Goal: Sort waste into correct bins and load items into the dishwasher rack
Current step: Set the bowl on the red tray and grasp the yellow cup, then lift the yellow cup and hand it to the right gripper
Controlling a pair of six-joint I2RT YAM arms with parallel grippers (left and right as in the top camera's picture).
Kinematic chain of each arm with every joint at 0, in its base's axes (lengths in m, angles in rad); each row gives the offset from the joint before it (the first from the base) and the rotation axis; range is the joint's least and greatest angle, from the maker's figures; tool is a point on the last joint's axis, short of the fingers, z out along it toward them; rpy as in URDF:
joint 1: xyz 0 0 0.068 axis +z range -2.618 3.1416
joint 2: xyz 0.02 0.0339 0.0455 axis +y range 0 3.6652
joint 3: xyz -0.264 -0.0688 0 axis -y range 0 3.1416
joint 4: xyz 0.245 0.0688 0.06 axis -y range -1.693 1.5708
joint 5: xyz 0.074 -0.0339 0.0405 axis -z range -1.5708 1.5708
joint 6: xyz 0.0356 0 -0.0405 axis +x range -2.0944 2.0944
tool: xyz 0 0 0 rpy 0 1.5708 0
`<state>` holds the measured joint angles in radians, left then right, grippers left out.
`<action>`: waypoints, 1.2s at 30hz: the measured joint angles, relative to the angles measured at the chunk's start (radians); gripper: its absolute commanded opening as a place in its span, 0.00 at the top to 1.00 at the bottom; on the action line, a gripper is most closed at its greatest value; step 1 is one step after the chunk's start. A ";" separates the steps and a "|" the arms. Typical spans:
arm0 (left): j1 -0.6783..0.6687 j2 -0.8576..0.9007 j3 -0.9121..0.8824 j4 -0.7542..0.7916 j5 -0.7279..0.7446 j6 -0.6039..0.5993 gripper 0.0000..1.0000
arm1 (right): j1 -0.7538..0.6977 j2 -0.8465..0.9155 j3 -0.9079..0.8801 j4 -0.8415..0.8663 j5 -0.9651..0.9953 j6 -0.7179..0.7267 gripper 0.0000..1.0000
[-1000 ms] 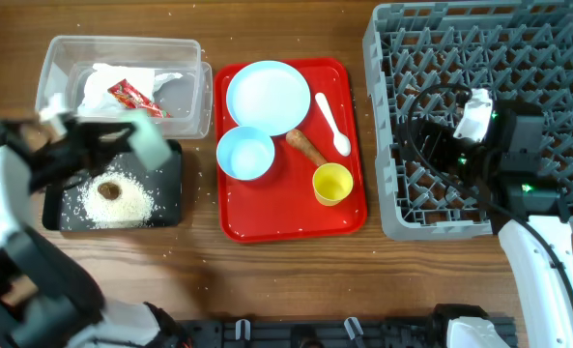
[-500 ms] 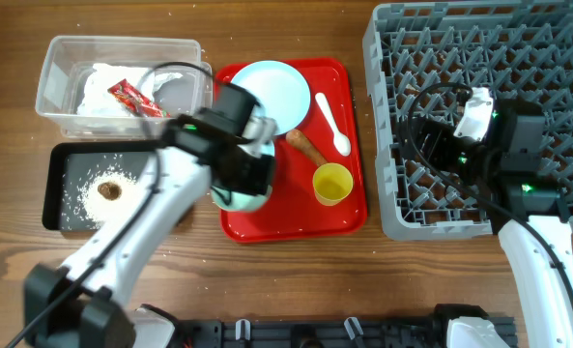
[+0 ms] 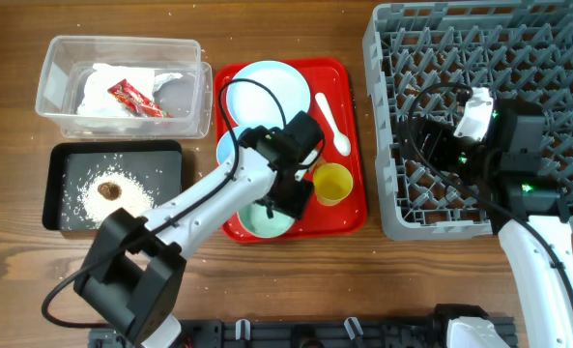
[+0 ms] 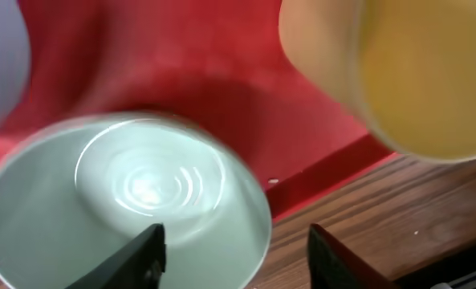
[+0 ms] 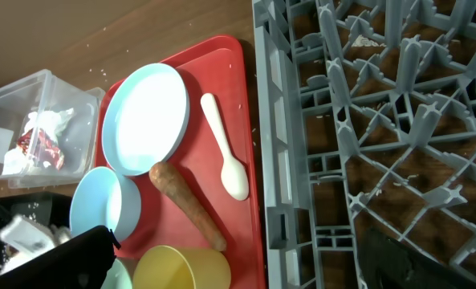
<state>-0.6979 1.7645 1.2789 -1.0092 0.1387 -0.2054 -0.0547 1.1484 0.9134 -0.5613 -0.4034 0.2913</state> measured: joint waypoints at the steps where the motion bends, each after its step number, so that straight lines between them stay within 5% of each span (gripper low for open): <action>1: 0.003 0.000 0.020 0.000 0.000 -0.005 0.15 | 0.000 0.000 0.000 0.000 0.000 0.000 0.00; 6: 0.005 0.001 0.115 0.134 0.000 -0.001 0.12 | 0.000 0.000 0.000 0.006 0.000 0.000 0.00; 11: 0.005 0.069 0.123 0.219 -0.001 0.024 0.29 | 0.000 0.000 0.000 0.009 0.000 0.000 0.00; 13: 0.005 0.112 0.123 0.212 0.000 0.028 0.47 | 0.000 0.000 0.000 0.011 0.000 0.000 0.00; 15: 0.005 0.136 0.123 0.211 -0.002 0.035 0.78 | 0.000 0.000 0.000 0.012 0.000 0.000 0.00; 17: 0.005 0.136 0.123 0.225 -0.003 0.035 0.96 | 0.000 0.000 0.000 0.016 0.000 0.000 0.01; 27: 0.019 0.135 0.128 0.225 0.029 0.012 0.96 | 0.000 0.000 0.000 0.027 0.000 0.000 0.00; 32: 0.204 0.071 0.208 0.237 0.379 -0.002 0.96 | 0.000 0.001 -0.001 0.174 -0.087 0.004 0.00; 36: 0.424 0.007 0.238 0.360 0.803 -0.010 0.96 | 0.000 0.005 0.000 0.401 -0.254 0.083 0.00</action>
<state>-0.2737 1.7714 1.5166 -0.6495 0.9413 -0.2157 -0.0547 1.1534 0.9131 -0.1608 -0.6579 0.3740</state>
